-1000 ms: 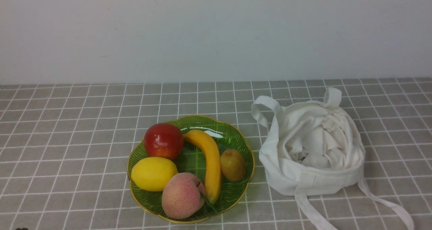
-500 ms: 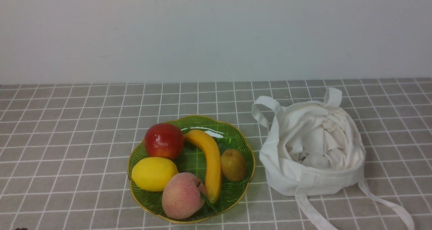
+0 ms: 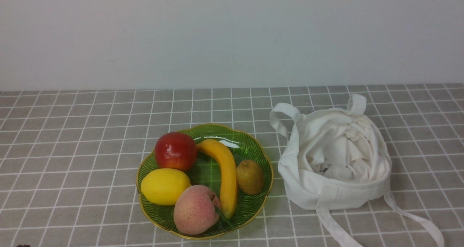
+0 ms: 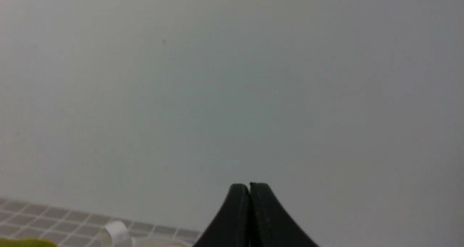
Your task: Take the fruit out of the bag on the grey coffee tablecloth and place them on the plate.
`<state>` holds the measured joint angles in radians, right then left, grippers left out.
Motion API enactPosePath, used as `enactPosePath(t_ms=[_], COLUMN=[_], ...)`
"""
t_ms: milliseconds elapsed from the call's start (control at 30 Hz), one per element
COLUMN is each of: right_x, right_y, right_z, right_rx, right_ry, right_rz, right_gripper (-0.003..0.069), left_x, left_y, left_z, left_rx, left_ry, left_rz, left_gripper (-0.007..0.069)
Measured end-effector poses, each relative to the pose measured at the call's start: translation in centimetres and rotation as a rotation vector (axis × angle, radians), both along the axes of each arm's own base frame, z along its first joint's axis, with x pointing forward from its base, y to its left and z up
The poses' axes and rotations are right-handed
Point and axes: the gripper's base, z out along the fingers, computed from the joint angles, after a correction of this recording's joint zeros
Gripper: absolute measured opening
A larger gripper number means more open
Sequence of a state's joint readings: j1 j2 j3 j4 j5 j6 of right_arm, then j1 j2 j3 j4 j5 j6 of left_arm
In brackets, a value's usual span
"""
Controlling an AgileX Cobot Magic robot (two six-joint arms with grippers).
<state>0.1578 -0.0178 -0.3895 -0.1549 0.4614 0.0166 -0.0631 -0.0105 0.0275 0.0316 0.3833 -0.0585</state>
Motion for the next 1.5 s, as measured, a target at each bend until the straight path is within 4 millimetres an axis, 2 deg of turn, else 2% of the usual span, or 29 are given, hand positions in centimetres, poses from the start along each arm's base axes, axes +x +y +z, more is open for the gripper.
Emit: enactPosePath(t_ms=[167, 267, 367, 500, 1500], right_x=[2.2, 3.5, 3.8, 3.7, 3.7], right_y=[0.2, 0.1, 0.1, 0.0, 0.0], right_z=[-5.1, -10.0, -11.9, -12.5, -12.5], right_rx=[0.03, 0.041, 0.042, 0.041, 0.056], right_ry=[0.117, 0.197, 0.251, 0.308, 0.314], right_rz=[-0.07, -0.103, -0.107, -0.122, -0.131], right_gripper=[-0.0014, -0.0014, -0.0014, -0.0014, -0.0014], left_x=[0.0, 0.0, 0.0, 0.0, 0.0], left_y=[0.0, 0.0, 0.0, 0.0, 0.0], left_z=[0.0, 0.0, 0.0, 0.0, 0.0], left_rx=[0.0, 0.0, 0.0, 0.0, 0.0], left_ry=[0.0, 0.0, 0.0, 0.0, 0.0], left_rz=[0.0, 0.0, 0.0, 0.0, 0.0], left_gripper=[-0.0008, -0.0008, -0.0008, -0.0008, -0.0008])
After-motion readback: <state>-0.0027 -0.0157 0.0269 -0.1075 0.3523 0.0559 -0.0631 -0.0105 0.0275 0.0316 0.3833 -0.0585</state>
